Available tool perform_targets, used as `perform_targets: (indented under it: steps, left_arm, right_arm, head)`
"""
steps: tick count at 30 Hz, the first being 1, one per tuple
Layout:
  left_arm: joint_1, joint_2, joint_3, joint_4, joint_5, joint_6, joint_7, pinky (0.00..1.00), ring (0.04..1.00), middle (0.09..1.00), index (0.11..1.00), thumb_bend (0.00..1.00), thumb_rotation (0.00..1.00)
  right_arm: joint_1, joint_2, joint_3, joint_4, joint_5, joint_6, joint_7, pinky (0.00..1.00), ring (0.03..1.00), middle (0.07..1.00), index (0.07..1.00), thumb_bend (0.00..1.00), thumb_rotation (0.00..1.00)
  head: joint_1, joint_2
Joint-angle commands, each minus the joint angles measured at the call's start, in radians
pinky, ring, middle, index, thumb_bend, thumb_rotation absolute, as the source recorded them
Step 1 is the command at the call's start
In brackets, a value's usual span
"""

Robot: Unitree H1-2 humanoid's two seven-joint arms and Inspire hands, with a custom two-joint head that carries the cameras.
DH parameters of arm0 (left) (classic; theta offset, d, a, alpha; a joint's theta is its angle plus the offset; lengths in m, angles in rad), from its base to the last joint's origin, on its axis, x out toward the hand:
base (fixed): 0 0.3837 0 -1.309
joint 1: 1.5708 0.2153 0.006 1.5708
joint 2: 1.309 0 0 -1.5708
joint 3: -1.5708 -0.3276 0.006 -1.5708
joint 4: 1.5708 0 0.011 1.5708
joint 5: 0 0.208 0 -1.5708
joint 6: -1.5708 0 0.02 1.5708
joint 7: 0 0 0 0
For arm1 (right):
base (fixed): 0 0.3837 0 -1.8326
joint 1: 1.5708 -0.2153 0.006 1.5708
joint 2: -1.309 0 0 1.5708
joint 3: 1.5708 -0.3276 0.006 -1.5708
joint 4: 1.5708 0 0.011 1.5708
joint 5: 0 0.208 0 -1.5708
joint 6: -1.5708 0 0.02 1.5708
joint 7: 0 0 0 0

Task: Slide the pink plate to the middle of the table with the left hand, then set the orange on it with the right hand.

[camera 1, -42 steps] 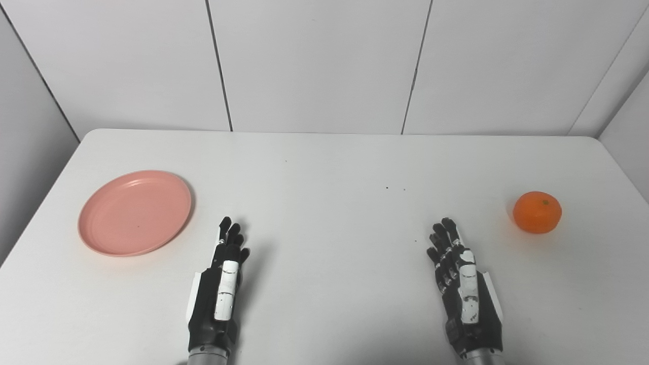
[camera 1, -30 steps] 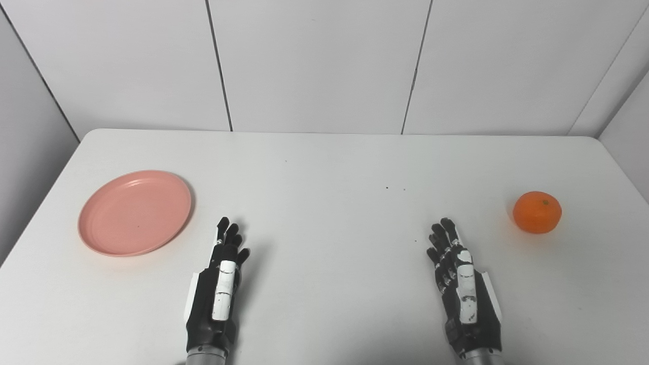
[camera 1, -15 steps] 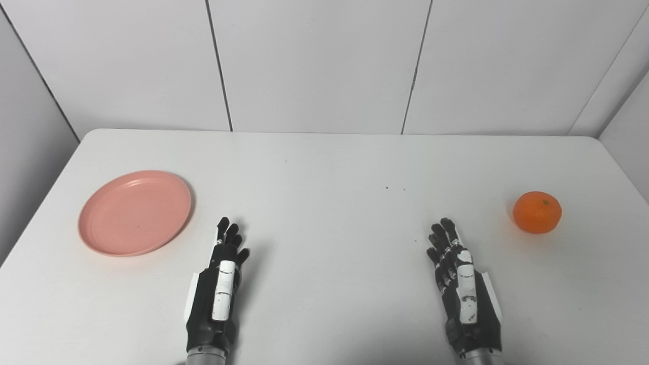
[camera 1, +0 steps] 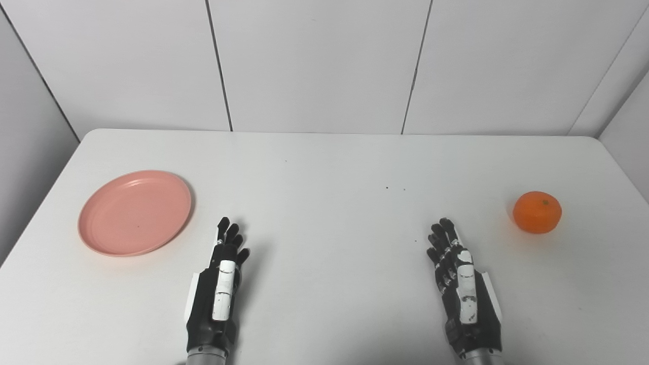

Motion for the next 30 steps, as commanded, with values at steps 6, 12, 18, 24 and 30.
perform_targets:
  steps: [6,12,18,24,30]
  left_arm:
    - [0.120,0.031,-0.004,-0.013,0.017,-0.014,-0.007,1.00,0.994,1.000,1.000,0.70,0.93]
    - [0.123,0.022,-0.018,0.014,0.054,-0.039,0.005,1.00,0.983,1.000,1.000,0.71,0.94]
    - [0.122,0.007,-0.038,0.057,0.079,-0.085,0.017,1.00,0.980,0.997,1.000,0.74,0.93]
    - [0.121,-0.005,-0.056,0.090,0.110,-0.114,0.033,0.98,0.975,0.987,0.988,0.73,0.93]
    - [0.114,-0.010,-0.062,0.137,0.128,-0.161,0.048,0.94,0.957,0.972,0.962,0.69,0.89]
  right_arm:
    - [0.034,0.005,0.000,0.002,0.013,0.034,-0.003,1.00,0.971,0.956,0.964,0.82,1.00]
    - [0.038,-0.009,-0.011,0.018,0.036,0.019,0.012,1.00,0.977,0.960,0.969,0.82,1.00]
    - [0.041,-0.030,-0.030,0.051,0.065,-0.009,0.037,1.00,0.984,0.968,0.973,0.82,1.00]
    - [0.042,-0.052,-0.049,0.087,0.085,-0.036,0.066,1.00,0.985,0.968,0.946,0.82,1.00]
    - [0.042,-0.061,-0.062,0.121,0.110,-0.073,0.088,1.00,0.992,0.981,0.967,0.80,1.00]
  head:
    - [0.019,-0.019]
    - [0.073,-0.057]
    - [0.133,-0.104]
    - [0.191,-0.155]
    - [0.225,-0.200]
